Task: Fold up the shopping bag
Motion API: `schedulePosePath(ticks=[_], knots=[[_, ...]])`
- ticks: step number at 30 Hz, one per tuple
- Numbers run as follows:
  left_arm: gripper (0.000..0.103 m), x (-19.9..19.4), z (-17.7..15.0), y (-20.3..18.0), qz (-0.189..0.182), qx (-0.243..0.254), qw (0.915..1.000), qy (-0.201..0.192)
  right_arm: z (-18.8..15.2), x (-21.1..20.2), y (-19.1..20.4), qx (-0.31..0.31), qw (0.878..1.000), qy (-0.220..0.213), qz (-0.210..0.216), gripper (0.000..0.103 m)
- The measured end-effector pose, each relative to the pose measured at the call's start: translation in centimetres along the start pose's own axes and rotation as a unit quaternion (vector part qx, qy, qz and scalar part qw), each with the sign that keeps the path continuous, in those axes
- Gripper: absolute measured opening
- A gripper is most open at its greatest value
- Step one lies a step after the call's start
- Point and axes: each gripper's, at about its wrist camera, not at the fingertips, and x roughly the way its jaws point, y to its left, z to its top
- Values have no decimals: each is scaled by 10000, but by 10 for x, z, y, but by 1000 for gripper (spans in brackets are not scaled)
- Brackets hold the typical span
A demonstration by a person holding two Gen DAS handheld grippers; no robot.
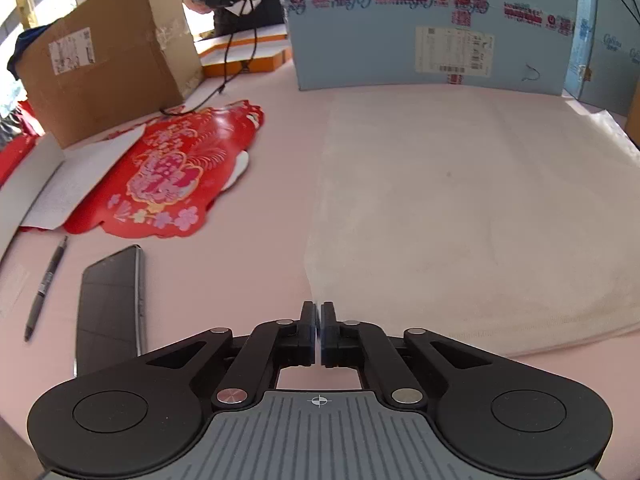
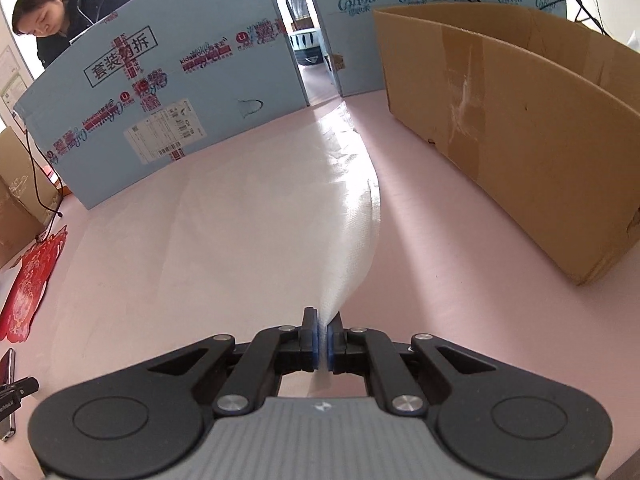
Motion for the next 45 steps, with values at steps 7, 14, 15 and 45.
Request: schedulePosePath(ticks=[7, 14, 15, 45], knots=[[63, -8, 18, -58, -1469, 647, 9850, -638, -13, 9, -4, 389, 9989, 239, -144, 29], [64, 14, -14, -116, -2128, 1993, 9566, -27, -23, 12, -9, 576, 9980, 186, -159, 13], [67, 16, -17, -117, -2128, 2011, 9562, -34, -23, 10, -8, 558, 9983, 128, -142, 13], [88, 12, -36, -25, -630, 235, 9977, 72, 28, 7, 196, -2396, 9208, -418, 3049, 5]])
